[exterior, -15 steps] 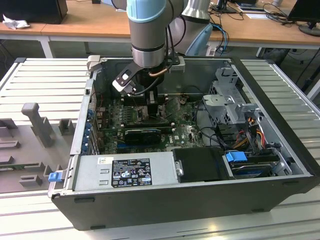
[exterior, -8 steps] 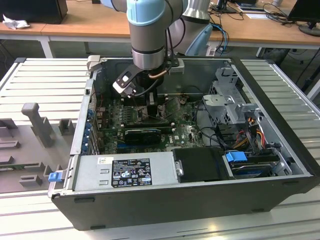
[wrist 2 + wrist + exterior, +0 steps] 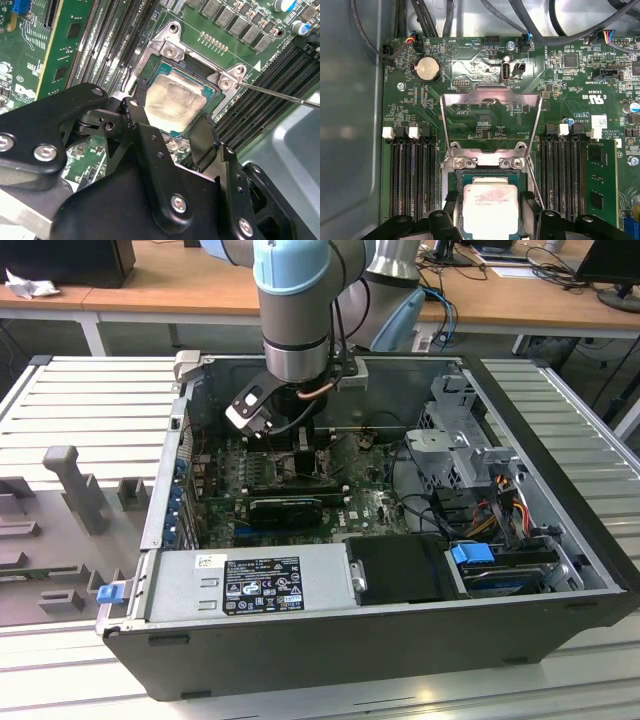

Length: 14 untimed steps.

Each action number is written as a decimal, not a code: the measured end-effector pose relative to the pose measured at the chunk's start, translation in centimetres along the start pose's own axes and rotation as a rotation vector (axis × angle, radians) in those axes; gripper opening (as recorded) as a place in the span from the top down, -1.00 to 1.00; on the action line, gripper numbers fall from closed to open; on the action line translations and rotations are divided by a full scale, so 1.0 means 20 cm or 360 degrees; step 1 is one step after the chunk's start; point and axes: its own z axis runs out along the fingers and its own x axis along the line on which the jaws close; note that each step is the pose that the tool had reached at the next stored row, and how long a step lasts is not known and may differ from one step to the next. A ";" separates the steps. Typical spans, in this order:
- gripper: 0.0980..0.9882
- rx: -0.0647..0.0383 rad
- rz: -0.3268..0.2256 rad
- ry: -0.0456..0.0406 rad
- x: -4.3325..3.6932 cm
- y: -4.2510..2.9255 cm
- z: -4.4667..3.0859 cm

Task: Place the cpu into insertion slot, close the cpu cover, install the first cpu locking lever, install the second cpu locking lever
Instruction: 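Place the cpu into insertion slot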

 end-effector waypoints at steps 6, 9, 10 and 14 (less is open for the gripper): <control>-0.14 0.0000 0.0000 0.0002 0.023 0.001 0.002; -0.14 0.0000 0.0000 0.0002 0.021 0.001 0.002; -0.14 0.0000 0.0000 0.0001 0.018 0.001 0.002; -0.14 0.0000 -0.0003 -0.0028 0.013 0.002 0.002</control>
